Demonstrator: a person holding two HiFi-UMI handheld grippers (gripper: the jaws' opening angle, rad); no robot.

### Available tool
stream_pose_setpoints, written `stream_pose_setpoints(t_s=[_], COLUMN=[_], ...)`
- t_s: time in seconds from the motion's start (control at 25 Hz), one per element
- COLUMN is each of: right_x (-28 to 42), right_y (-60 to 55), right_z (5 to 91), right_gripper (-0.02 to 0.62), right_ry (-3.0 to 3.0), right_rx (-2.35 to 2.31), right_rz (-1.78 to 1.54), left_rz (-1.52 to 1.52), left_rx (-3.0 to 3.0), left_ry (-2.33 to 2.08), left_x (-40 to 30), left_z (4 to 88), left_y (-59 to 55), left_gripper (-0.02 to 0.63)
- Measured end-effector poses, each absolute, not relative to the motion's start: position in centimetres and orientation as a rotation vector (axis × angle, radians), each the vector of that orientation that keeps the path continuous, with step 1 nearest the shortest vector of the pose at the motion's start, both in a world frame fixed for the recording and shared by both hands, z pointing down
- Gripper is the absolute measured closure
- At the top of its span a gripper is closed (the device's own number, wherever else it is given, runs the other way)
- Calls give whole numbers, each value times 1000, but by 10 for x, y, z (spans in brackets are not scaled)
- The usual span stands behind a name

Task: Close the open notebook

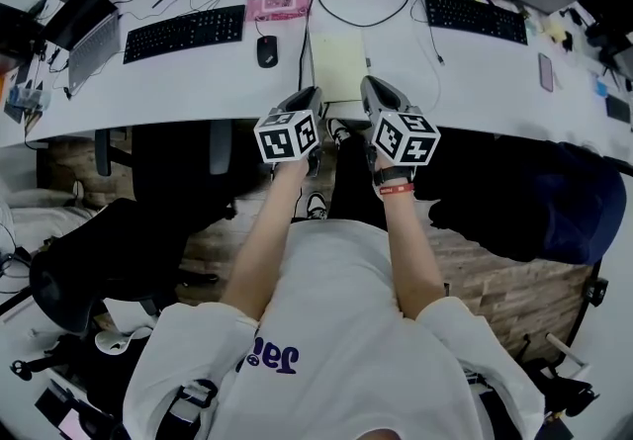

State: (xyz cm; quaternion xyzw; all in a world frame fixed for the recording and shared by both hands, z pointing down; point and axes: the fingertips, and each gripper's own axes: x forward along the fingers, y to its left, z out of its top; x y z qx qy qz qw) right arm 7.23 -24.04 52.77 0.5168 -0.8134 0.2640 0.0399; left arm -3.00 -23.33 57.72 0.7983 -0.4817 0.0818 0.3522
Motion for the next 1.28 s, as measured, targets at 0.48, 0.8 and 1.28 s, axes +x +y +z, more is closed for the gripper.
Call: stream_pose_setpoints(t_s=[0.48,0.8,1.28], right_x=[88,98,117], right_y=[-236,-232,-228], right_z=[529,531,532], right_gripper=[581,581,581], right_ry=[-2468,-2463,-2449], right_rx=[1654,1682,1726], right_rz=[821,829,855], left_rz=[404,479,681], left_rx=[2232,2293,2402], left_ry=[-1324,-1333,-1420], left_x=[-12,3,17], left_z=[577,581,590], left_y=[-235,-235,-242], left_gripper=[563,563,564])
